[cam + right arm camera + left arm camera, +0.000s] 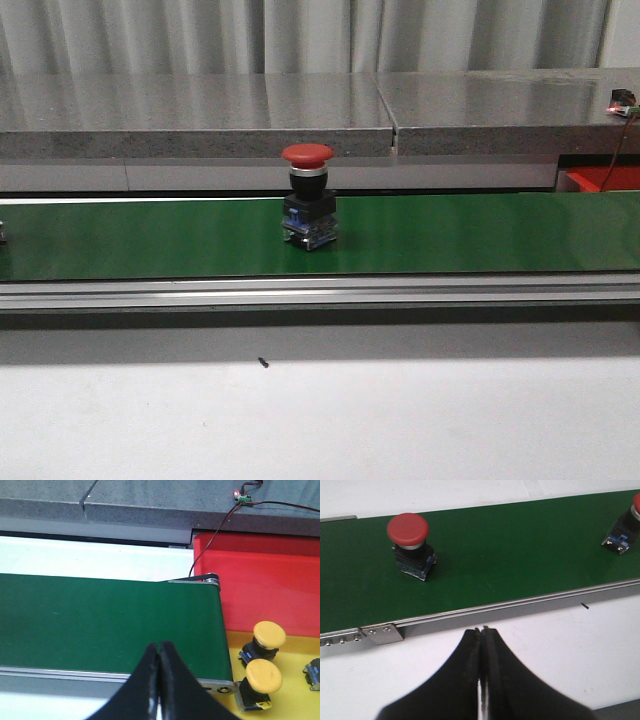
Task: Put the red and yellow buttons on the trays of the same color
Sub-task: 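Set the second red button on the belt, open left gripper, then grasp the first red button at the belt's end with right gripper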
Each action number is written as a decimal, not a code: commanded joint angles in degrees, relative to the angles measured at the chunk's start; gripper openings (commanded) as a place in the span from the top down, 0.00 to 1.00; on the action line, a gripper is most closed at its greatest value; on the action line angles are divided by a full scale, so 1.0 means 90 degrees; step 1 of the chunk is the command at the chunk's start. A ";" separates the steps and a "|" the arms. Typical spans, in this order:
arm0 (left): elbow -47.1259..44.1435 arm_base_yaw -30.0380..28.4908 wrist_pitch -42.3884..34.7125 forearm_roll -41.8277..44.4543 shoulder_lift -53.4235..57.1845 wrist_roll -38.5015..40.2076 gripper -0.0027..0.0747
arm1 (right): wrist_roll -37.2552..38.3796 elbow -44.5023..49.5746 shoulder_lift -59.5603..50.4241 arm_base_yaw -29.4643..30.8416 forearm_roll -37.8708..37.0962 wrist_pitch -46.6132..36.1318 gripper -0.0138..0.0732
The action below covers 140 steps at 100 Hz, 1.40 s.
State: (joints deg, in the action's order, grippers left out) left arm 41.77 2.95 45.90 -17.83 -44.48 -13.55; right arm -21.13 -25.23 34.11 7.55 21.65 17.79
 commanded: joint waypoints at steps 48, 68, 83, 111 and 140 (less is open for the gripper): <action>-0.1015 0.0058 -0.0778 -0.0236 0.2587 -0.0010 0.99 | -0.0053 -0.0164 -0.0004 -0.0014 0.0098 -0.0487 0.92; -0.1029 0.0058 -0.0706 -0.0329 0.2793 -0.0010 0.99 | -0.0067 -0.0477 0.0103 -0.0041 0.0092 -0.0086 0.92; -0.1029 0.0058 -0.0706 -0.0329 0.2793 -0.0010 0.99 | -0.0261 -0.1168 0.0512 -0.0390 0.0049 0.0453 0.92; -0.1029 0.0058 -0.0706 -0.0329 0.2793 -0.0010 0.99 | -0.0261 -0.2712 0.1852 -0.0938 0.0041 0.1577 0.90; -0.1029 0.0058 -0.0706 -0.0329 0.2793 -0.0010 0.99 | -0.0261 -0.3823 0.3296 -0.1646 0.0041 0.1953 0.31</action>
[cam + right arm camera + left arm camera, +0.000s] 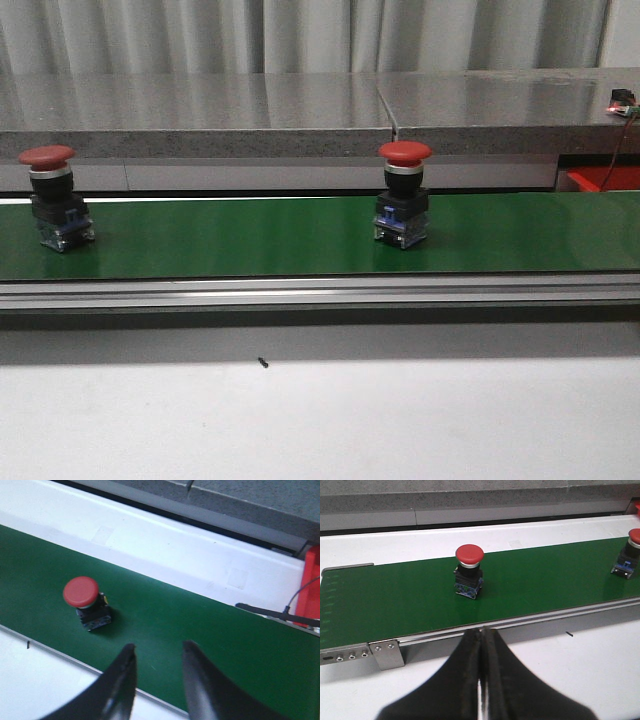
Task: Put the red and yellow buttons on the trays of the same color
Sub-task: 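Grasp the first red button at the belt's end with right gripper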
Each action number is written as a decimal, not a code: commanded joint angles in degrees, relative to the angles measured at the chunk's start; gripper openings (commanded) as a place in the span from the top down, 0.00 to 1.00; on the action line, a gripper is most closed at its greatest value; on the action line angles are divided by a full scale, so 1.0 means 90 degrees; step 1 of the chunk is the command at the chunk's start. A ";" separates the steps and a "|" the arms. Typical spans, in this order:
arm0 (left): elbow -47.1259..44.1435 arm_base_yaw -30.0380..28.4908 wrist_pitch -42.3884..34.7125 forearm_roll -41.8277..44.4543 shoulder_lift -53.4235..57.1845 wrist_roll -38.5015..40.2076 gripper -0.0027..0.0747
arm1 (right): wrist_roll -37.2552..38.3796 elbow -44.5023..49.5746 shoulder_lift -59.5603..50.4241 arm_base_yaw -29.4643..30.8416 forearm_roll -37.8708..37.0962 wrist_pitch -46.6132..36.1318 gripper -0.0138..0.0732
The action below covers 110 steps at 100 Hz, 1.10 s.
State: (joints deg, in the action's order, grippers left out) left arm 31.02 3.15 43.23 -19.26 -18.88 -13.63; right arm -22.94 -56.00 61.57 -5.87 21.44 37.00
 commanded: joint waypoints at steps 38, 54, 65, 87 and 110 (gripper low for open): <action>0.0165 0.0035 -0.0409 -0.0170 -0.0051 0.0000 0.99 | 0.0037 -0.1506 0.2043 -0.0777 0.0061 0.0911 0.29; 0.0165 0.0035 -0.0409 -0.0170 -0.0051 0.0000 0.99 | 0.0037 -0.1849 0.2721 -0.0756 -0.0037 0.0890 0.29; 0.0165 0.0035 -0.0409 -0.0170 -0.0051 0.0000 0.99 | 0.0037 -0.1970 0.3038 -0.0756 -0.0045 0.0824 0.29; 0.0165 0.0035 -0.0409 -0.0170 -0.0051 0.0000 0.99 | 0.0037 -0.1980 0.3395 -0.0756 -0.0122 0.0424 0.29; 0.0165 0.0035 -0.0409 -0.0170 -0.0051 0.0000 0.99 | 0.0037 -0.1980 0.3550 -0.0743 -0.0294 0.0361 0.48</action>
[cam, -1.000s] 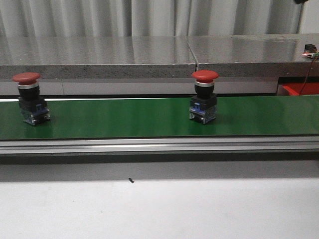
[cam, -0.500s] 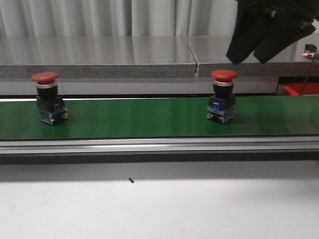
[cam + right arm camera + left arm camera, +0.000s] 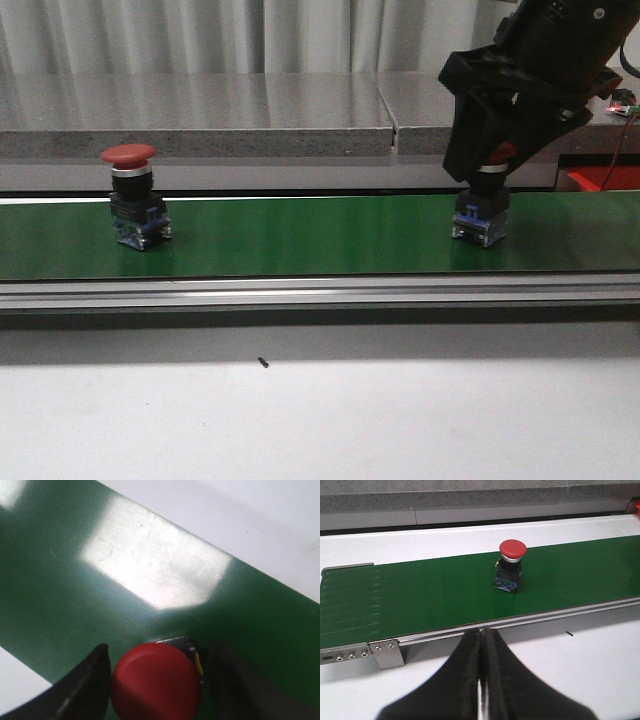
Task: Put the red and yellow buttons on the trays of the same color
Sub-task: 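Grasp the first red button at the belt's end with right gripper, then lower the red button into the red tray, open right gripper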
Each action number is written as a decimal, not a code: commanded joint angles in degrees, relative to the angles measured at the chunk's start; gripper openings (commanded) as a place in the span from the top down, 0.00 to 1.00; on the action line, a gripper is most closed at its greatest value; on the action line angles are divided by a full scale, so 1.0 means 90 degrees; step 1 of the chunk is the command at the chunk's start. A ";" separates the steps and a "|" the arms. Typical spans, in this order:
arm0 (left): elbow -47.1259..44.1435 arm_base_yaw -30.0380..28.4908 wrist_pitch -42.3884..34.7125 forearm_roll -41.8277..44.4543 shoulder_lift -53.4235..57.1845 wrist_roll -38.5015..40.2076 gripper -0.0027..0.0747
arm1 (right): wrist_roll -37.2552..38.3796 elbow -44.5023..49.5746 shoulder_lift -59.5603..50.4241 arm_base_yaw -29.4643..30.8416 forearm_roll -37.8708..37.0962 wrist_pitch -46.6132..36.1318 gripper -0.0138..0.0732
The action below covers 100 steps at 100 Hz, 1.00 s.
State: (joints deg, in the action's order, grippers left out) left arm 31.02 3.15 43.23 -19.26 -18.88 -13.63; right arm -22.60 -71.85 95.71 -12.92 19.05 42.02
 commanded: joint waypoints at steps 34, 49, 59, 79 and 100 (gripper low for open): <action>0.0165 0.0035 -0.0409 -0.0170 -0.0051 0.0000 0.99 | -0.0001 -0.0219 -0.0537 0.0525 -0.0053 -0.0514 0.66; 0.0165 0.0035 -0.0409 -0.0170 -0.0051 0.0000 0.99 | -0.0001 -0.0219 -0.0565 0.1398 -0.0047 -0.0722 0.66; 0.0165 0.0035 -0.0409 -0.0170 -0.0051 0.0000 0.99 | -0.0001 -0.0219 -0.0565 0.1995 0.0000 -0.0891 0.66; 0.0165 0.0035 -0.0409 -0.0170 -0.0051 0.0000 0.99 | -0.0001 -0.0219 -0.0552 0.2918 0.0034 -0.1258 0.66; 0.0165 0.0035 -0.0409 -0.0170 -0.0051 0.0000 0.99 | 0.0007 -0.0219 -0.0313 0.3523 0.0119 -0.1521 0.66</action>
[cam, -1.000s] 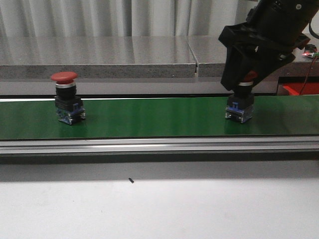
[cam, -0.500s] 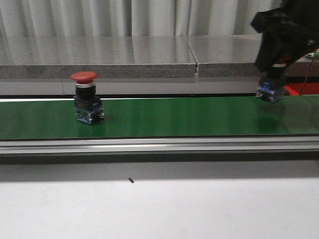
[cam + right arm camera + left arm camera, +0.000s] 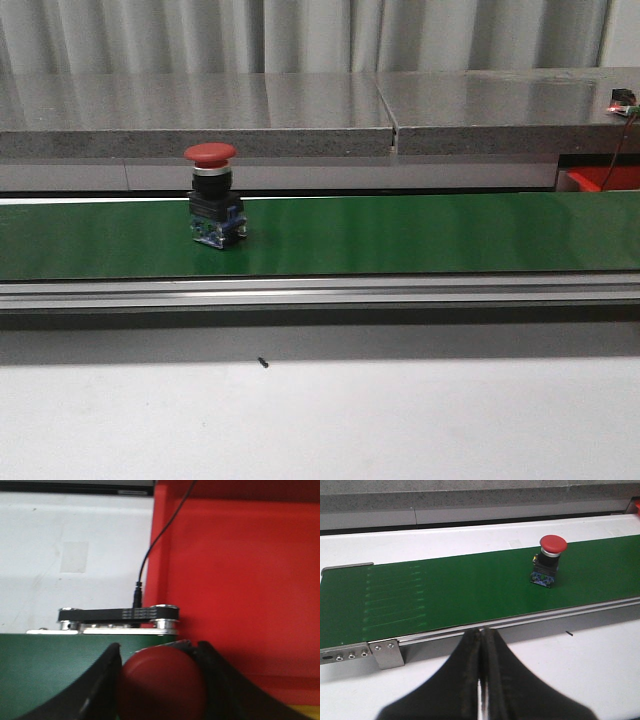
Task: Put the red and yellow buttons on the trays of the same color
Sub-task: 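Lower the red button into the red tray, open right gripper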
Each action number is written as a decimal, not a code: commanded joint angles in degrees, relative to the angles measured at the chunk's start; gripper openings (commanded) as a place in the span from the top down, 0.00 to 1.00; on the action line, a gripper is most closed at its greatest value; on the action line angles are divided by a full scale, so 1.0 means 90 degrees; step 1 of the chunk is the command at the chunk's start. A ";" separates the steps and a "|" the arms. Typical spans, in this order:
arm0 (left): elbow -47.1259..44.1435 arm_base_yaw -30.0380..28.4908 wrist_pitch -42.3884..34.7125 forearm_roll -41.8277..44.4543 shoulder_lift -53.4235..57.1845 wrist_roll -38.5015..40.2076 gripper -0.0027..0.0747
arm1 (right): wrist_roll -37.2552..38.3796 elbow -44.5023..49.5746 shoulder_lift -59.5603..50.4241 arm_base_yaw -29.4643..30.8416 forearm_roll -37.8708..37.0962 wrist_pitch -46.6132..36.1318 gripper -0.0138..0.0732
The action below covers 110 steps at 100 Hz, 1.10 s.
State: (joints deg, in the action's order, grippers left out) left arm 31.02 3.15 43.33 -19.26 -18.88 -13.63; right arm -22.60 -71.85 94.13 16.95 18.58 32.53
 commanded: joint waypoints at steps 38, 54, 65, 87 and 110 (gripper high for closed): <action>0.0165 0.0035 -0.0421 -0.0170 -0.0051 0.0000 0.99 | 0.0007 -0.0219 0.0671 0.0435 0.0406 -0.1289 0.66; 0.0165 0.0035 -0.0421 -0.0170 -0.0051 0.0000 0.99 | 0.0007 -0.0224 0.0969 0.0441 0.0512 -0.1455 0.67; 0.0165 0.0035 -0.0421 -0.0170 -0.0051 0.0000 0.99 | 0.0007 -0.0318 0.1185 0.0446 0.0591 -0.1393 0.67; 0.0165 0.0035 -0.0421 -0.0170 -0.0051 0.0000 0.99 | 0.0007 -0.0484 0.1323 0.0446 0.0649 -0.1164 0.62; 0.0165 0.0035 -0.0421 -0.0170 -0.0051 0.0000 0.99 | 0.0007 -0.0516 0.1323 0.0446 0.0649 -0.1168 0.31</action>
State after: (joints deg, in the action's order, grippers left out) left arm 31.02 3.15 43.33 -19.26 -18.88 -13.63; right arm -22.49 -74.49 108.82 20.48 23.40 24.17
